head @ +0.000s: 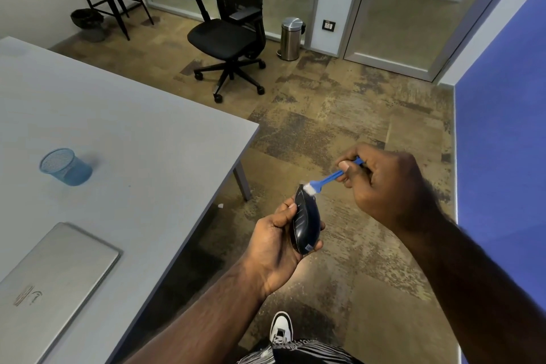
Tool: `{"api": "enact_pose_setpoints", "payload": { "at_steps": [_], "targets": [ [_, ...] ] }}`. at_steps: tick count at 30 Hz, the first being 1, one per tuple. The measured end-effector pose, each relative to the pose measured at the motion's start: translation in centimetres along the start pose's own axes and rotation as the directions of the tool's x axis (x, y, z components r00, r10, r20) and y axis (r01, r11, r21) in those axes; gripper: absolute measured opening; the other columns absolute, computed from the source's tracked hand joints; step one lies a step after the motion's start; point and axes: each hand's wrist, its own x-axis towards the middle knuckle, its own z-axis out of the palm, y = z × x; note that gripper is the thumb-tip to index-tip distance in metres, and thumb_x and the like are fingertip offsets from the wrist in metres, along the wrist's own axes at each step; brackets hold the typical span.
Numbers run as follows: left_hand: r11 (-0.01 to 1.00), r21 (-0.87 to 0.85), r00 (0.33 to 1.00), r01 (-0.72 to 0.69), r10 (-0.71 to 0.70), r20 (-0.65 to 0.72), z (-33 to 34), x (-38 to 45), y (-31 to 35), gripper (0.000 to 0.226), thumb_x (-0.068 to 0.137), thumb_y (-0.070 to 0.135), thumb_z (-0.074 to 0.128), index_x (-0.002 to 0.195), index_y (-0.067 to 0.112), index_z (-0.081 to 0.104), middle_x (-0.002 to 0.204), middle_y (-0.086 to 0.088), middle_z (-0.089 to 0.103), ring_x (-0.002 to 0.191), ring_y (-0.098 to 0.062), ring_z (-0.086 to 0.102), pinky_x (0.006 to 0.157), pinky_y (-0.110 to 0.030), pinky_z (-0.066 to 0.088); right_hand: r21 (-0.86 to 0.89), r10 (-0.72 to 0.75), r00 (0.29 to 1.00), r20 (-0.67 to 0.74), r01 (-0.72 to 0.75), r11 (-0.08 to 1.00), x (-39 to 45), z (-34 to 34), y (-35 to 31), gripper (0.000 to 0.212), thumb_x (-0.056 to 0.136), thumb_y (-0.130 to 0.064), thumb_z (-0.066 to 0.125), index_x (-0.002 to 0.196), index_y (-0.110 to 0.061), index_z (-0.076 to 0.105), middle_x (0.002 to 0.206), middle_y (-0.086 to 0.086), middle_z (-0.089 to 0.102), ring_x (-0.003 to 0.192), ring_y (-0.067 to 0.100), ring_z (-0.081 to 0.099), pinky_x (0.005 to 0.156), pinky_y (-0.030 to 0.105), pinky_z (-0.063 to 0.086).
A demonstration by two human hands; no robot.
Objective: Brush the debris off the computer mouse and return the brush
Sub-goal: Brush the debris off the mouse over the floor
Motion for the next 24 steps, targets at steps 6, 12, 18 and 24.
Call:
{"api": "enact_pose_setpoints", "payload": {
  "at_steps": [6,12,18,24],
  "targets": [
    [1.000,-0.004,1.000,0.013,-0.013,0.018,0.1,0.0,0.3,0.057,0.082,0.024,0.054,0.137,0.014,0.050,0.117,-0.017,0.059,0.089,-0.032,0.063,0.063,-0.037,0.054,0.020,0.029,1.000,-0.013,-0.029,0.999,0.1,0.3,-0.2,0.011,0.093,-0.014,0.058,0.094,-0.013,0.069,0.067,0.000,0.069,0.056,0.020,0.069,0.044,0.042,0.056],
    [1.000,-0.010,0.999,0.021,-0.021,0.042,0.1,0.0,0.3,0.054,0.085,0.024,0.052,0.137,0.012,0.051,0.119,-0.017,0.060,0.090,-0.033,0.064,0.063,-0.037,0.055,0.036,0.047,0.998,-0.040,-0.046,0.998,0.3,0.5,-0.2,0.010,0.093,-0.013,0.059,0.095,-0.012,0.069,0.068,0.002,0.070,0.057,0.020,0.069,0.046,0.043,0.056],
    [1.000,-0.020,0.999,0.022,-0.021,0.045,-0.1,0.0,0.4,0.052,0.086,0.026,0.049,0.134,0.007,0.054,0.118,-0.019,0.062,0.089,-0.034,0.063,0.063,-0.037,0.053,-0.041,0.099,0.995,-0.033,-0.100,0.994,0.3,0.9,0.5,0.011,0.092,-0.015,0.058,0.094,-0.015,0.069,0.070,-0.001,0.071,0.060,0.018,0.069,0.049,0.041,0.057],
    [0.999,-0.022,0.997,0.030,-0.028,0.069,0.0,-0.1,0.8,0.045,0.089,0.032,0.045,0.115,0.006,0.070,0.116,-0.021,0.062,0.086,-0.034,0.063,0.061,-0.036,0.054,0.040,0.181,0.978,-0.100,-0.178,0.983,-0.1,1.0,0.7,0.012,0.095,-0.014,0.058,0.099,-0.015,0.069,0.073,-0.005,0.071,0.064,0.010,0.071,0.055,0.037,0.060]
  ]
}}
